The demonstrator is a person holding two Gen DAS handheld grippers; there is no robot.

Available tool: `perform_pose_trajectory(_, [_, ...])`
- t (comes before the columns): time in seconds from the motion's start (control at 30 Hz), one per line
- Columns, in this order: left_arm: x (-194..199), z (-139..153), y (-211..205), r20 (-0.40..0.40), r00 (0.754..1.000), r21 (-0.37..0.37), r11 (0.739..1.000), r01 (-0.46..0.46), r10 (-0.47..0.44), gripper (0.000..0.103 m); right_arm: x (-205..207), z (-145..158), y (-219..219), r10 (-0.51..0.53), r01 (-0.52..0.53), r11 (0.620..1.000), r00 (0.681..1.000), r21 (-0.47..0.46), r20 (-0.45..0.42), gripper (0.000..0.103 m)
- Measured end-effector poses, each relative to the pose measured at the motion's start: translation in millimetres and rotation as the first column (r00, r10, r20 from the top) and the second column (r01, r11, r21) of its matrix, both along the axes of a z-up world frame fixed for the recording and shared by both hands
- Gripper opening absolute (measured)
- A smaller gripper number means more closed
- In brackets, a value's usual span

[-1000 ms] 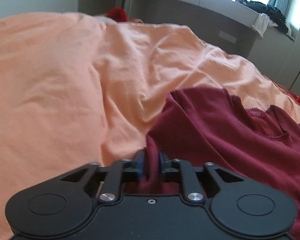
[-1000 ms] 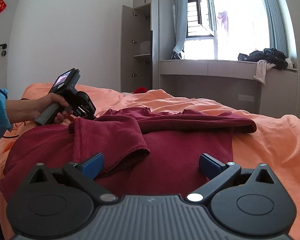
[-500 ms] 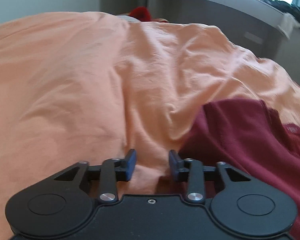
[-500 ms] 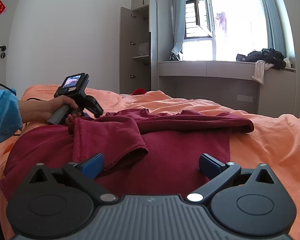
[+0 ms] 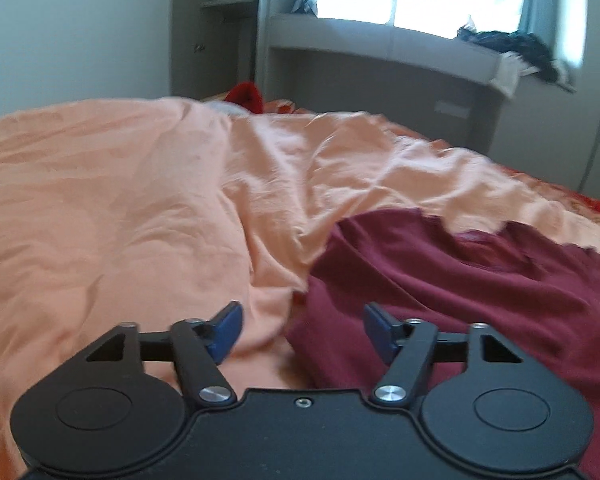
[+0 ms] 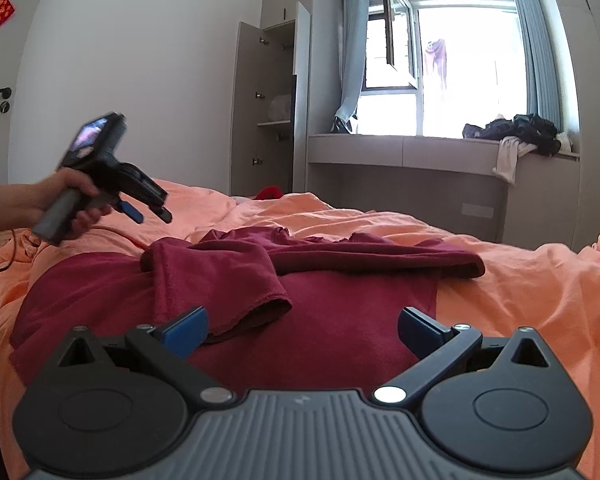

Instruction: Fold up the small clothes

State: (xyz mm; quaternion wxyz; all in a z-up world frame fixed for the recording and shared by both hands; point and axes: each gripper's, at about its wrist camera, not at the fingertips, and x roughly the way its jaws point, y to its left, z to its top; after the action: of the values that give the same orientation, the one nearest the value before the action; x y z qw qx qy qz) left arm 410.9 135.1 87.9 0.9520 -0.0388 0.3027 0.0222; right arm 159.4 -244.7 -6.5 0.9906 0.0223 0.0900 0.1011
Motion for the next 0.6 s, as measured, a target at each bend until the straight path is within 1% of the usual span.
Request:
perform_pose_trajectory(0.1, [-49, 6, -13, 0.059, 0.997, 0.011, 0.999, 0.041, -0.042, 0.089, -17, -2, 9, -0.003, 0.005, 0.998, 1.0, -0.065, 0.023, 0.103])
perform_pose_trajectory(0.2, [-91, 9, -29, 0.09, 0.992, 0.031, 0.995, 0.091, -0.093, 0.097, -39, -9, 16, -0.01, 0.016, 0.992, 0.999, -0.126, 0.046, 0.103])
perform_pose_trajectory(0.3, [-134, 10, -42, 0.136, 0.98, 0.055, 0.989, 0.138, -0.144, 0.102, -60, -20, 23, -0.014, 0.024, 0.983, 0.998, -0.184, 0.054, 0.103])
perform_pose_trajectory(0.43, [-185, 6, -64, 0.173, 0.963, 0.111, 0.976, 0.189, -0.206, 0.102, -79, -30, 34, -0.007, 0.02, 0.962, 0.999, -0.273, 0.05, 0.103])
perform_pose_trajectory(0.5, [-207, -1, -75, 0.179, 0.952, 0.154, 0.963, 0.222, -0.249, 0.102, -84, -36, 41, -0.001, 0.015, 0.944, 0.999, -0.329, 0.041, 0.103])
perform_pose_trajectory(0.53, [-217, -4, -80, 0.182, 0.946, 0.177, 0.955, 0.238, -0.269, 0.102, -85, -39, 46, -0.001, 0.012, 0.932, 0.999, -0.361, 0.032, 0.103])
perform_pose_trajectory(0.6, [-237, -13, -88, 0.187, 0.935, 0.215, 0.941, 0.261, -0.302, 0.102, -85, -49, 56, -0.021, 0.017, 0.895, 1.0, -0.446, -0.004, 0.103])
